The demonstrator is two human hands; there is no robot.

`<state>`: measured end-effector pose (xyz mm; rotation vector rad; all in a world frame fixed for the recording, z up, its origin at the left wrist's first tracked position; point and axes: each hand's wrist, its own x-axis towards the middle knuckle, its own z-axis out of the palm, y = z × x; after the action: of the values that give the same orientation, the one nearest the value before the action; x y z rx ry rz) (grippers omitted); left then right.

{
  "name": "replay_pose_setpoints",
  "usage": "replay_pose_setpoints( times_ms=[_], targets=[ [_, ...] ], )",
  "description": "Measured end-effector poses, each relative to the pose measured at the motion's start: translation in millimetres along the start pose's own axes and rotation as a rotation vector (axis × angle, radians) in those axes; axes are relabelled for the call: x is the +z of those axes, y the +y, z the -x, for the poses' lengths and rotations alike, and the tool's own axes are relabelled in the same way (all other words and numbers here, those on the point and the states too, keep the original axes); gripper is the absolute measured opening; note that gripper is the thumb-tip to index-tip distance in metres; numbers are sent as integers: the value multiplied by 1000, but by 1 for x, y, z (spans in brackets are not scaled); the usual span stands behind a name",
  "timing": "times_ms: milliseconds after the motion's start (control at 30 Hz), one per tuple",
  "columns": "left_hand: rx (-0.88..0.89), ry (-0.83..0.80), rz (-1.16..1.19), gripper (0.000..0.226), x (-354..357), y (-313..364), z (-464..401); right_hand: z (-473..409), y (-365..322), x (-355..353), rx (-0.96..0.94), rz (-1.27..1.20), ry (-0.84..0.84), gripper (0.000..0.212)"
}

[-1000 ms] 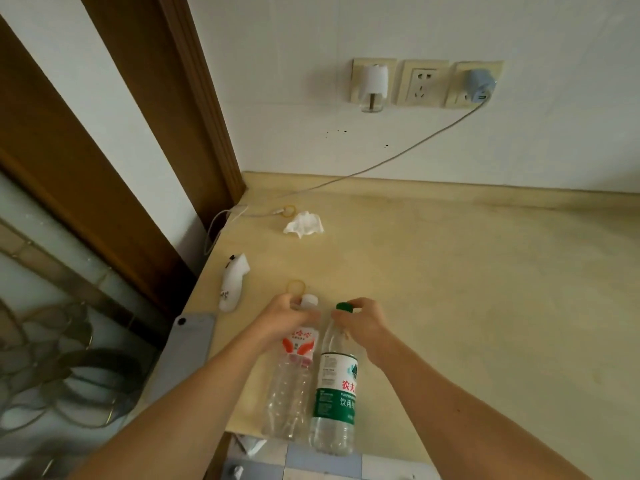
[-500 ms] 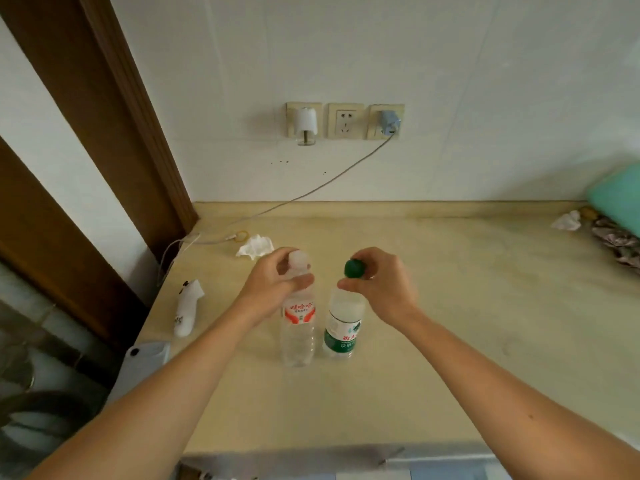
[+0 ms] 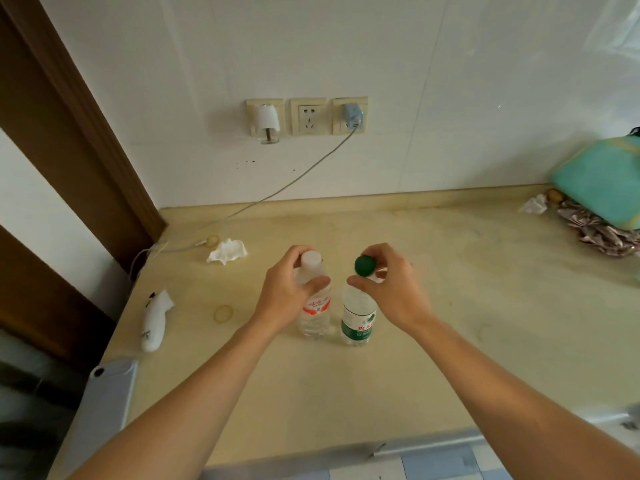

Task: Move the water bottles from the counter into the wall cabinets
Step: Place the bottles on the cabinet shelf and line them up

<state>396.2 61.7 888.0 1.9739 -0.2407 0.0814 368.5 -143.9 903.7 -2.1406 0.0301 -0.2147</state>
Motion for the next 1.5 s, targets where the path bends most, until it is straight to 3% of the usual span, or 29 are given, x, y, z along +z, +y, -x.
replay_pose_setpoints(
  times_ms=[133, 367, 467, 600, 733, 1000, 1167, 1500],
  targets=[
    [-51, -52, -1, 49, -4, -9, 0, 5, 7, 3, 19, -38, -29, 42],
    [-163, -85, 106, 86, 1, -36, 15, 18, 44, 13, 181, -128, -160, 84],
    [-195, -93, 98, 92, 10, -45, 23, 24, 67, 22, 247, -147, -269, 91],
    [-234, -65, 96, 89, 20, -53, 28, 27, 88, 33, 253, -136, -306, 77],
    [-262, -19, 92, 71, 27, -51, 27, 24, 86, 37, 226, -174, -274, 74],
    [-242, 56, 117, 56, 31, -33, 17, 19, 68, 34, 234, -264, -115, 65],
    [-55, 40, 184, 57, 16, 36, -18, -7, 10, -22, 113, -344, 41, 66],
    [393, 61, 274, 72, -27, 291, -95, -42, -171, -216, -276, -300, 368, 58]
  ],
)
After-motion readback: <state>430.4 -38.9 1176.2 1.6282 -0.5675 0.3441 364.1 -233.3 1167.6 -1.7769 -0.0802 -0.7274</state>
